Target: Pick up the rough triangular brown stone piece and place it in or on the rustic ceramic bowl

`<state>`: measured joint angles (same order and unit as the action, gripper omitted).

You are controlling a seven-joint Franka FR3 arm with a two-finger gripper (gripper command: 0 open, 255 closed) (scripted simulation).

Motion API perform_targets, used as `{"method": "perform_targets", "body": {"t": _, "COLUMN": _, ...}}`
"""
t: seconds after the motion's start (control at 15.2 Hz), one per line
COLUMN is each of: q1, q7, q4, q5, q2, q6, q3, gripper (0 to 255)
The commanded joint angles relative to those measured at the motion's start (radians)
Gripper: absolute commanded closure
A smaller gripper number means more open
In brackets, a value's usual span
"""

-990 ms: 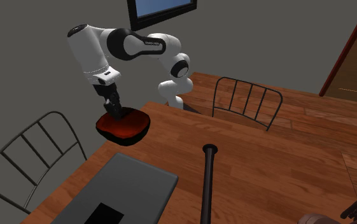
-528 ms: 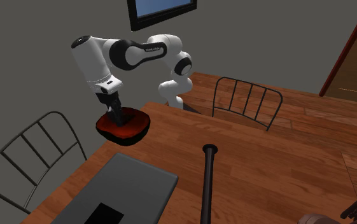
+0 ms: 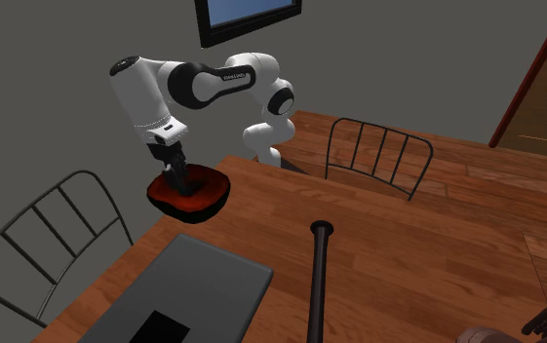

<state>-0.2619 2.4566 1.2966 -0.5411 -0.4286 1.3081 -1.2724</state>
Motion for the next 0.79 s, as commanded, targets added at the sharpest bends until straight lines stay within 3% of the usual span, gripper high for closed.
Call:
{"method": "perform_targets", "body": {"t": 0.0, "q1": 0.0, "q7": 0.0, "q4": 0.0, "q5": 0.0, "q2": 0.0, "q6": 0.0, "q3": 0.0, "gripper": 0}}
{"method": "perform_targets", "body": {"t": 0.26, "q1": 0.0, "q7": 0.0, "q4": 0.0, "q5": 0.0, "q2": 0.0, "q6": 0.0, "q3": 0.0, "gripper": 0}}
{"method": "perform_targets", "body": {"t": 0.53, "q1": -0.226, "q7": -0.013, "q4": -0.287, "q5": -0.089, "q2": -0.078, "q6": -0.189, "q3": 0.082, "gripper": 0}}
{"method": "perform_targets", "body": {"t": 0.73, "q1": -0.227, "q7": -0.014, "q4": -0.287, "q5": -0.089, "q2": -0.077, "q6": -0.189, "q3": 0.082, "gripper": 0}}
